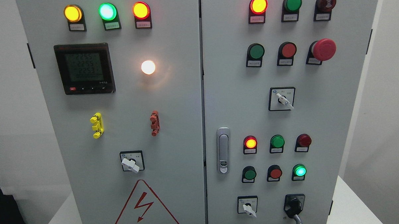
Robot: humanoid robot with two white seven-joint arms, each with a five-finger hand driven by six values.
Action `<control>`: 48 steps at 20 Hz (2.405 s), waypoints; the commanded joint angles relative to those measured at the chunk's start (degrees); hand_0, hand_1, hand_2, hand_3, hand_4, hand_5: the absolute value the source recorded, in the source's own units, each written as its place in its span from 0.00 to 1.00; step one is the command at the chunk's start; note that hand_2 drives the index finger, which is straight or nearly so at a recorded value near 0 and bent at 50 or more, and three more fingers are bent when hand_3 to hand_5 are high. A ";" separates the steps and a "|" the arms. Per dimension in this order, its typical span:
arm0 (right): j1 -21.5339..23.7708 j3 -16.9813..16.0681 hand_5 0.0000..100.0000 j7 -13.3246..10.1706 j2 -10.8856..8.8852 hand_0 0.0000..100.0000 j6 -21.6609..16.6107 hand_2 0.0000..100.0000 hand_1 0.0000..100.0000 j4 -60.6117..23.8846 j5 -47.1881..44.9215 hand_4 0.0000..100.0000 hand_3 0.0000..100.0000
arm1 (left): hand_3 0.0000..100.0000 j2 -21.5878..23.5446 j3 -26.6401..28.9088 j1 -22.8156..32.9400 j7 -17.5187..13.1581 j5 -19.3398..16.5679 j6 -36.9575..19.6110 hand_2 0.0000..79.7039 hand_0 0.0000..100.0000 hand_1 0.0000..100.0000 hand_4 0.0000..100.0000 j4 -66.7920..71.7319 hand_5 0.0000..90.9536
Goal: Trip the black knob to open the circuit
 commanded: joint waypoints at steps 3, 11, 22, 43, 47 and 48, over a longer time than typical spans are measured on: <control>-0.57 -0.11 0.94 1.36 -0.74 0.95 -1.60 0.00 0.97 -2.74 -0.88 1.00 1.00 | 0.00 -0.09 0.07 -0.14 0.01 0.14 -0.08 0.00 0.12 0.39 0.00 -0.01 0.00; -0.30 -0.81 0.94 1.36 -0.92 0.95 -1.78 0.00 0.98 -2.65 -1.15 1.00 1.00 | 0.00 -0.09 0.07 -0.14 0.01 0.14 -0.08 0.00 0.12 0.39 0.00 -0.01 0.00; 0.58 -1.78 0.94 1.36 -0.92 0.96 -2.04 0.00 0.98 -2.56 -1.15 1.00 1.00 | 0.00 -0.09 0.07 -0.14 0.01 0.14 -0.08 0.00 0.12 0.39 0.00 -0.01 0.00; 0.58 -3.01 0.93 1.27 -1.44 0.97 -2.21 0.00 0.99 -0.80 -1.32 1.00 1.00 | 0.00 -0.09 0.07 -0.14 0.01 0.14 -0.08 0.00 0.12 0.39 0.00 -0.01 0.00; 0.58 -3.45 0.93 1.27 -1.53 0.97 -2.30 0.00 0.99 -1.15 -1.32 1.00 1.00 | 0.00 -0.09 0.07 -0.14 0.01 0.14 -0.08 0.00 0.12 0.39 0.00 -0.01 0.00; 0.66 -3.45 0.93 1.27 -1.62 0.97 -2.22 0.00 0.99 -1.24 -1.41 1.00 1.00 | 0.00 -0.09 0.07 -0.14 0.01 0.14 -0.08 0.00 0.12 0.39 0.00 -0.01 0.00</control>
